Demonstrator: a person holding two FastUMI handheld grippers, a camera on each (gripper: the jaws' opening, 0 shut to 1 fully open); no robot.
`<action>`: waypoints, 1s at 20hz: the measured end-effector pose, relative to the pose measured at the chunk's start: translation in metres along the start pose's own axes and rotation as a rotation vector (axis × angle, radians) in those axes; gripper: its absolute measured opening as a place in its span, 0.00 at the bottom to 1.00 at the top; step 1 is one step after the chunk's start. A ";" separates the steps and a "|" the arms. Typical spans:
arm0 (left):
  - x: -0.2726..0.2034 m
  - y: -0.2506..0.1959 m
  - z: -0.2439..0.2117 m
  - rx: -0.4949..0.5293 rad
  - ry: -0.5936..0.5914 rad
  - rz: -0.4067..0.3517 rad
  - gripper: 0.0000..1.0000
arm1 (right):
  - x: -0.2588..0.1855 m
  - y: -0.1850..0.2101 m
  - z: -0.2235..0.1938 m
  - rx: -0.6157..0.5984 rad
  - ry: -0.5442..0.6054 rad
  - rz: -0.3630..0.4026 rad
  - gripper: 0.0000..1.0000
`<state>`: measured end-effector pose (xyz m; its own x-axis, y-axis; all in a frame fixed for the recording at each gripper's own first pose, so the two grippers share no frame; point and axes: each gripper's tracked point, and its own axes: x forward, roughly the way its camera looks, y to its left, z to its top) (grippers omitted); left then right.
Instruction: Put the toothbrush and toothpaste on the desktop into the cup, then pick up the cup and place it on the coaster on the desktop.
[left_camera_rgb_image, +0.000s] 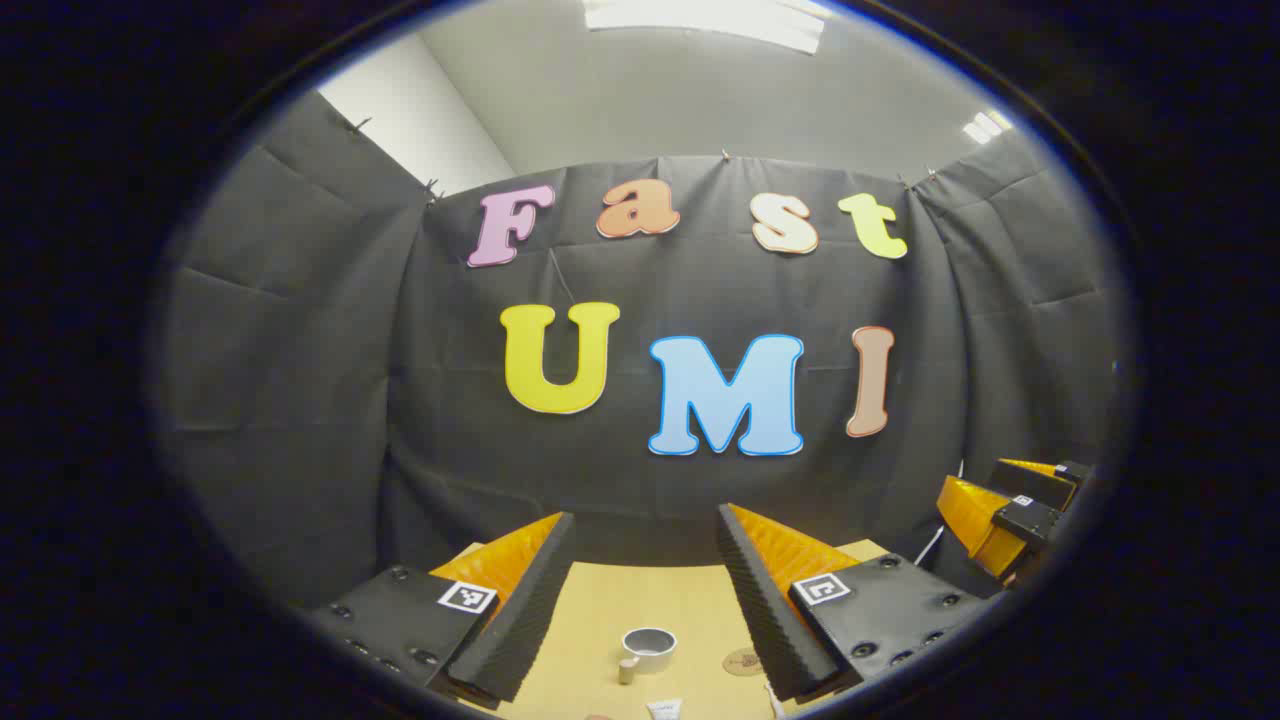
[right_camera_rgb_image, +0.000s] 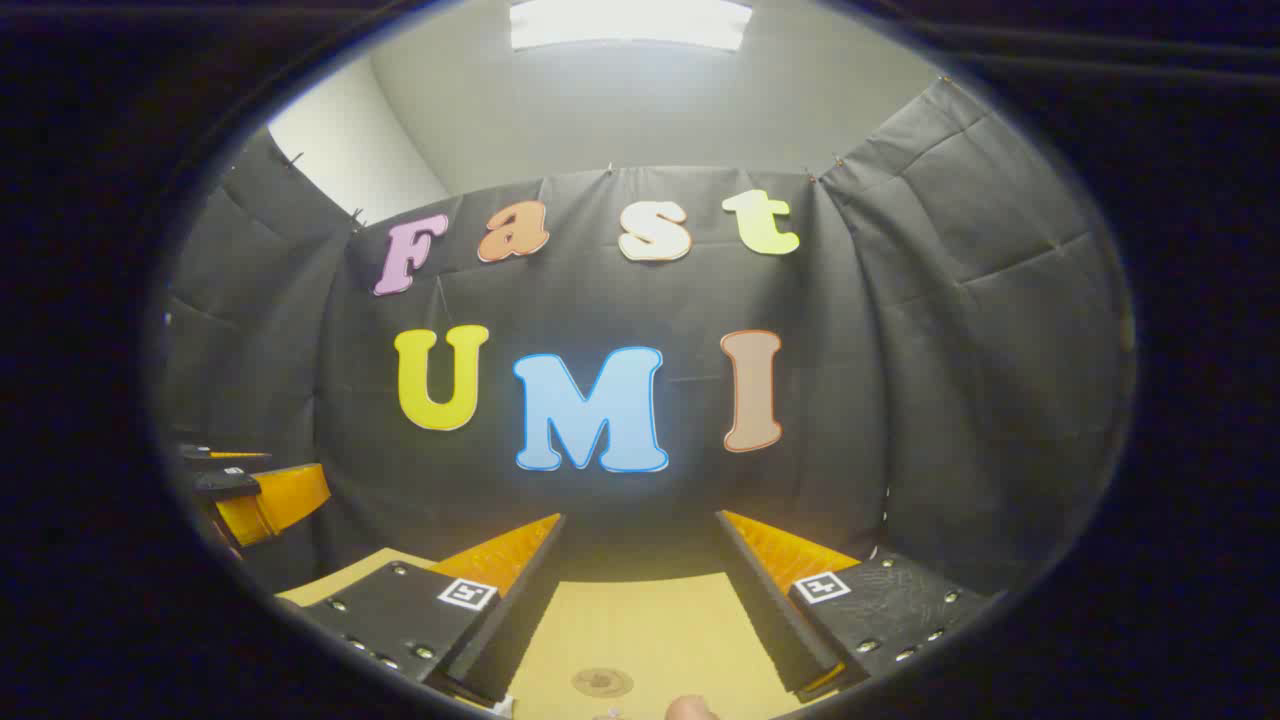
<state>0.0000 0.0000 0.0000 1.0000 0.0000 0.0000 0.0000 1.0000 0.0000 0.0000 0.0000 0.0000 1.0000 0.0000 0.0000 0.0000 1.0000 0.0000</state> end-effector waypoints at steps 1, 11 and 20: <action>0.000 -0.001 -0.001 0.000 0.002 0.002 0.95 | 0.001 0.000 0.000 0.004 0.004 0.004 0.92; -0.004 -0.018 -0.003 0.015 0.007 0.002 0.95 | 0.000 0.022 0.002 -0.048 -0.023 0.098 0.89; -0.014 -0.025 -0.009 0.038 0.019 -0.009 0.94 | -0.011 0.028 -0.005 -0.035 0.000 0.119 0.92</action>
<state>-0.0140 -0.0248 -0.0089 0.9998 -0.0084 -0.0187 0.0091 0.9992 0.0382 -0.0113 0.0281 -0.0053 0.9929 0.1189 -0.0017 -0.1189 0.9923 -0.0347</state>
